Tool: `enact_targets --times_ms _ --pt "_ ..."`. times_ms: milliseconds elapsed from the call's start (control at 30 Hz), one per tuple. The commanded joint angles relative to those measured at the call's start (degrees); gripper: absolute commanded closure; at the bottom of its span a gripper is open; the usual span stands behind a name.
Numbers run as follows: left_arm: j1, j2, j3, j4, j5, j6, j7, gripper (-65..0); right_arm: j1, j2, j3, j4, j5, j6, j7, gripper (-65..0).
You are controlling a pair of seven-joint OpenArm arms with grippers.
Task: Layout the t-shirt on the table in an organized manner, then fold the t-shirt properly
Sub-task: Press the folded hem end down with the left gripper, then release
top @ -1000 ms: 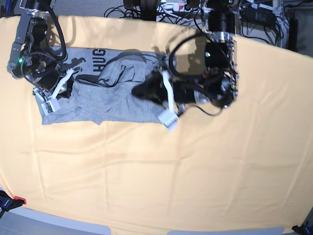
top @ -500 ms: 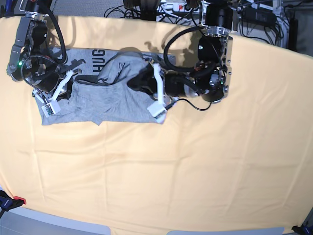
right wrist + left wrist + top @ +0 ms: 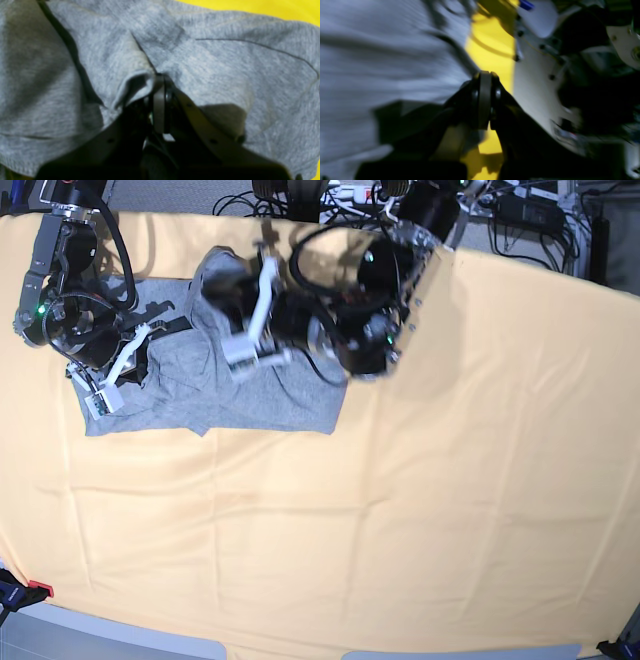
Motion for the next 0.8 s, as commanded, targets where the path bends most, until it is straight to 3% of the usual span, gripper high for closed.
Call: enact_targets --times_ms 0,267,400,567,700,767 --pt "-1.64 0.52 -1.22 0.90 -1.18 -0.45 -0.96 0.0 0.61 0.85 0.22 0.57 -0.63 -0.09 0.07 0.0" --pt "-3.06 0.50 -15.17 0.90 -4.09 -0.45 -0.74 0.0 2.34 0.85 0.70 0.68 -0.63 -0.04 0.00 0.0" --pt "-1.79 0.37 -22.25 0.90 -0.61 -0.45 -1.99 0.0 3.30 1.16 2.12 1.86 -0.59 -0.13 0.04 0.0" --pt "1.75 -1.42 -23.12 -0.74 5.84 -0.45 -9.51 0.0 4.68 1.46 4.63 4.37 2.97 0.07 0.20 -1.1" --pt "2.75 -1.40 -23.08 -4.76 8.22 -0.45 -11.89 0.0 7.19 1.57 7.10 4.48 3.15 -0.33 -0.15 -31.4" --pt "2.67 -1.49 -23.08 -6.75 9.31 -0.45 -11.87 0.0 7.23 1.97 9.16 4.48 3.19 -1.70 -1.20 -39.6"
